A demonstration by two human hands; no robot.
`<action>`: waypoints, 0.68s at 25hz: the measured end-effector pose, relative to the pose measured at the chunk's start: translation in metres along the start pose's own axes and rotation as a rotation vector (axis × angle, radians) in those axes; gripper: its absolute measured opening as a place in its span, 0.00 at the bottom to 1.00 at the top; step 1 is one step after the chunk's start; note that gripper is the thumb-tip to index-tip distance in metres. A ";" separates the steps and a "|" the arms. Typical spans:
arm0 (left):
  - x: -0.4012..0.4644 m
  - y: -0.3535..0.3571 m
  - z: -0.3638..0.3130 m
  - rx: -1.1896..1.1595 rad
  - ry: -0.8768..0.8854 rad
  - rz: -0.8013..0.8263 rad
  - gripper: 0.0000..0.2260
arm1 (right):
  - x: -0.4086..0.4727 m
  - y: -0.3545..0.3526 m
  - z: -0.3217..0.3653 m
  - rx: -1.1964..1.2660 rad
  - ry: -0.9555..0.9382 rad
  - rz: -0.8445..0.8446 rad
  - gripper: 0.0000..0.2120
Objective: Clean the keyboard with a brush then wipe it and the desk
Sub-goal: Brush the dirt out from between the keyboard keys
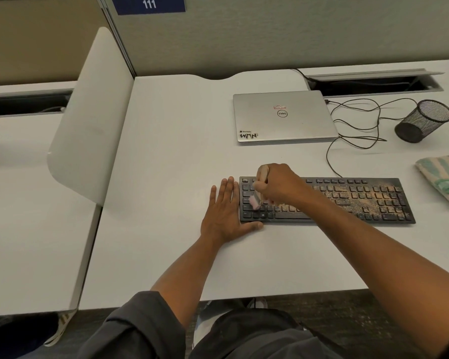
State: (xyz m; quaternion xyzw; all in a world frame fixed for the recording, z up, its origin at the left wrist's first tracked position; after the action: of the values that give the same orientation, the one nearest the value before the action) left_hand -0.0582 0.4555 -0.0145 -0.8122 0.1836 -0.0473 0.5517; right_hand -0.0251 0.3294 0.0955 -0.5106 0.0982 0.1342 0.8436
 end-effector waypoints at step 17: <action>0.001 0.003 0.001 0.031 -0.006 0.015 0.59 | -0.029 -0.007 -0.026 0.138 0.079 -0.122 0.05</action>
State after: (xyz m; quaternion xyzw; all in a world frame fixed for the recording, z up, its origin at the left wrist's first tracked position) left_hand -0.0575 0.4553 -0.0181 -0.8023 0.1873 -0.0438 0.5651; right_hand -0.0507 0.2996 0.0979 -0.4611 0.1091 0.0550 0.8789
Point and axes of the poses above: each hand's wrist, its own x-axis towards the middle knuckle, its own y-axis out of the palm, z = x × y, the point moved 9 cm from there along x, towards the middle knuckle, and after that the axes turned 8 degrees about -x, right-handed, at the moved point
